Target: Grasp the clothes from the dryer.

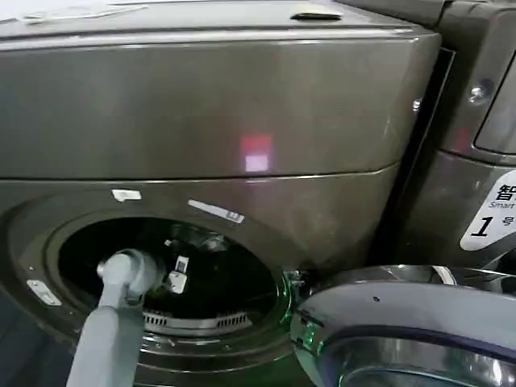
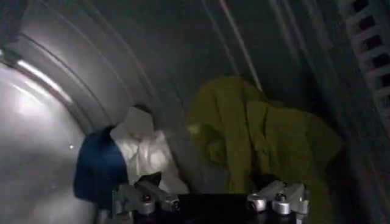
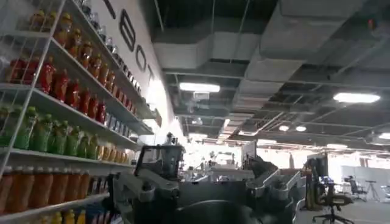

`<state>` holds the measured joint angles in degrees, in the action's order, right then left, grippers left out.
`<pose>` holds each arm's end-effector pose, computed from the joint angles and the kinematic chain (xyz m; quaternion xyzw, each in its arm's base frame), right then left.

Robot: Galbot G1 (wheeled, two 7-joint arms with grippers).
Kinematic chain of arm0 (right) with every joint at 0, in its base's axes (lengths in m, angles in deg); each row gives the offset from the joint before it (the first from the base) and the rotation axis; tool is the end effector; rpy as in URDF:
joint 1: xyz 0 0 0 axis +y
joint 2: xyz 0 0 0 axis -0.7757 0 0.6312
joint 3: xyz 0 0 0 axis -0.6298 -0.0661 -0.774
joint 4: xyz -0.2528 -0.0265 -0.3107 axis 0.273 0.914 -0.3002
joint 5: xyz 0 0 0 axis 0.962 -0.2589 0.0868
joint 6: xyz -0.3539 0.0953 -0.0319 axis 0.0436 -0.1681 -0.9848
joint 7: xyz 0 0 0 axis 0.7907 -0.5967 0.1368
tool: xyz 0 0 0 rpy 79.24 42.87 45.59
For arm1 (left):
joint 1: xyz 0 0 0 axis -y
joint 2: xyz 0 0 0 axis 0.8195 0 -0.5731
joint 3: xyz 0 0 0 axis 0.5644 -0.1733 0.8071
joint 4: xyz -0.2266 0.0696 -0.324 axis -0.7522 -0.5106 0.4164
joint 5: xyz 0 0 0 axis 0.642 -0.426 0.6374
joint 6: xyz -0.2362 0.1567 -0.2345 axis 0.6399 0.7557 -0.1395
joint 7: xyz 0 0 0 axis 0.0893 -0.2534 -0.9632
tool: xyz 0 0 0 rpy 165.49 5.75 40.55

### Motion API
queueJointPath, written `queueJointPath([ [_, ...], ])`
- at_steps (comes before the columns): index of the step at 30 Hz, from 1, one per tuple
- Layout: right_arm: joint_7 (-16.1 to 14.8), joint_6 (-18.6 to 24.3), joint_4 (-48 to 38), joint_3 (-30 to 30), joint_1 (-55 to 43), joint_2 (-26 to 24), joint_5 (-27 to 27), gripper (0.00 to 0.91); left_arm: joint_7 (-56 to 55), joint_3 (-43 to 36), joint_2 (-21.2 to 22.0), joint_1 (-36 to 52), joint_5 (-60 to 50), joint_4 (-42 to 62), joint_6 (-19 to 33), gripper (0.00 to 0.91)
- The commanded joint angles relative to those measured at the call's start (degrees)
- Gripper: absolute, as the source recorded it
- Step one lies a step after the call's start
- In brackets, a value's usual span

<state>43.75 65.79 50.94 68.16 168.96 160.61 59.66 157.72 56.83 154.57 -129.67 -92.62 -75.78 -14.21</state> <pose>-0.1175 -0.4397 -0.1957 0.6781 0.7080 -0.1681 0.1030 0.4508 0.0884 -0.2561 -0.4237 -0.5600 -0.6638 0.2573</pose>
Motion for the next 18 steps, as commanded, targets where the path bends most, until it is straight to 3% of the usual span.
queueJointPath([
  [1, 0.0, 0.0, 0.1, -0.2, -0.1, 0.1, 0.3, 0.907, 0.1, -0.2, -0.3, 0.2, 0.2, 3.4, -2.4, 0.907],
  [5, 0.1, 0.0, 0.3, -0.5, -0.1, 0.3, 0.4, 0.907, 0.1, -0.1, -0.8, 0.1, 0.5, 4.3, -2.2, 0.907],
  [6, 0.1, 0.0, 0.4, -0.6, -0.1, 0.4, 0.4, 0.907, 0.2, 0.0, -0.9, 0.1, 0.6, 4.4, -2.3, 0.842],
  [7, 0.0, 0.0, 0.5, -0.7, -0.1, 0.4, 0.4, 0.907, 0.1, 0.0, -1.0, 0.1, 0.6, 4.5, -1.9, 0.046],
  [8, 0.1, 0.0, 0.6, -0.7, -0.1, 0.4, 0.4, 0.907, 0.1, 0.0, -1.0, 0.0, 0.8, 4.5, -1.8, 0.0],
  [18, 0.1, 0.1, 0.4, -0.8, -0.1, 0.5, 0.4, 0.907, 0.1, -0.5, -2.2, 0.5, 10.5, 6.4, -4.7, 0.0],
])
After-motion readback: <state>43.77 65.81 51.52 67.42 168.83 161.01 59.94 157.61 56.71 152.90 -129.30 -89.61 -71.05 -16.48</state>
